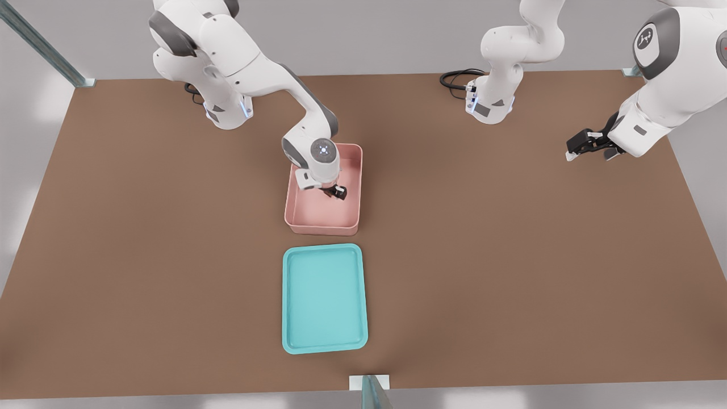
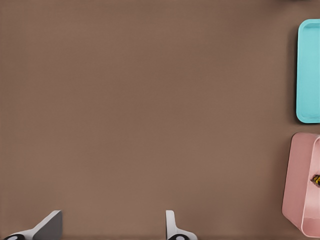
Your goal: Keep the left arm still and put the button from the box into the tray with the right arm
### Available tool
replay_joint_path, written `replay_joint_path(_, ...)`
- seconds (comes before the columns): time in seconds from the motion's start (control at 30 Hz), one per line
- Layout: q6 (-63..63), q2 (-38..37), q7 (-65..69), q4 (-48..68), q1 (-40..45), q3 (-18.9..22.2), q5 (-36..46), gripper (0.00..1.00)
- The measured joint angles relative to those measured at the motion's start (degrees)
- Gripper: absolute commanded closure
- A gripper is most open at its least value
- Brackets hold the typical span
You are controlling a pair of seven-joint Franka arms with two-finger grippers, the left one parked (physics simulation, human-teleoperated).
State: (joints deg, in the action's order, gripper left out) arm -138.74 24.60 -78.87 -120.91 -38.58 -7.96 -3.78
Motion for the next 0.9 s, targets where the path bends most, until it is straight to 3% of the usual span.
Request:
replay_joint_path(0.07,-0.66,0.27,-2.07,-0.10,-0.07,-0.03,-0.04,0.05)
replay_joint_path(0.17,-1.42,0.38,-4.59,-0.29,0.05,-0.07,-0.07,0.26)
replay_joint_path(0.4,-2.59,0.52,-8.60,-0.65,0.78,-1.44,-0.09,0.51)
replay_joint_path(0.5,-3.24,0.56,-9.68,-0.67,1.36,-2.63,-0.05,0.56)
replay_joint_path(0.73,-3.07,-1.78,-10.59,0.24,11.72,-10.58,-0.01,0.57)
replay_joint_path(0.8,-1.37,-2.04,-10.09,4.25,18.19,-14.03,-0.03,0.57)
replay_joint_path(0.9,3.17,3.09,-7.56,20.08,26.11,-14.68,-0.02,0.57)
